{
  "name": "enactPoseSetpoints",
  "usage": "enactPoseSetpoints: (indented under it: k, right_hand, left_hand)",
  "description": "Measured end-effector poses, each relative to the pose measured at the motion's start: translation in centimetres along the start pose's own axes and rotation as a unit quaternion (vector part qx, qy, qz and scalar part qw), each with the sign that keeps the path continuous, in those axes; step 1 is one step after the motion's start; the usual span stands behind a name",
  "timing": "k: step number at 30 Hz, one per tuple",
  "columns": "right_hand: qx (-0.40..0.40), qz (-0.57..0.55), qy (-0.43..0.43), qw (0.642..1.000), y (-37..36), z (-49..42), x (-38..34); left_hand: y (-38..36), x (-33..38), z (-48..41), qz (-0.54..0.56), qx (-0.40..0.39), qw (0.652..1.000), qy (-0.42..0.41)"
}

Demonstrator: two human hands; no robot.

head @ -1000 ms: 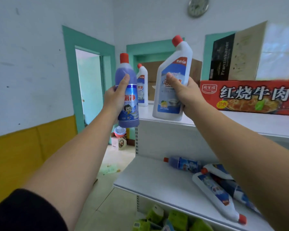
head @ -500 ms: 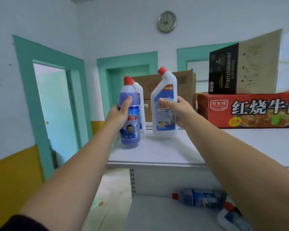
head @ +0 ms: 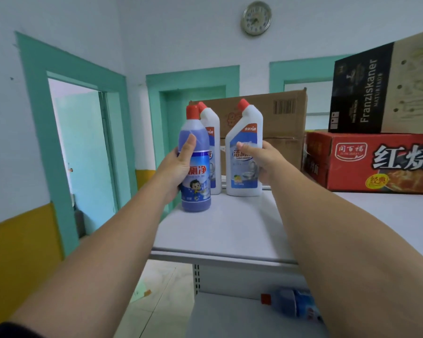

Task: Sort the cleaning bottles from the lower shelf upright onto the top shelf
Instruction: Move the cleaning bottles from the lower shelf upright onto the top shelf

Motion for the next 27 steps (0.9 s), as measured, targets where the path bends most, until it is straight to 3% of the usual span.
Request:
enactPoseSetpoints:
  k: [20,24,27]
  right_hand:
    - [0.023,0.032,0.006,0.999,-1.3,-0.1,0.6]
    - [0.006,0.215,-0.026,0.976,-0.8,1.8,0.4]
    - [-0.040,0.460,-0.029,0.886,0.7,3.8,0.5]
  left_hand:
    - [-0.3,-0.4,-0.3,-0.019,0.006,1.000,-0.009]
    - [-0.7,-0.3,0.0,-0.027,0.015,0.999,-0.012]
    - [-1.2,0.2,0.5,-0.041,0.022,0.999,-0.008]
Point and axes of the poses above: each hand's wrist, its own z-axis away from the middle knuckle, its own y-axis out of the back of the hand, x = y × z, the point moved 1 cm from there along -z, towards the middle knuckle, and after that the axes turned 4 degrees about -z, right-handed, at the moved point
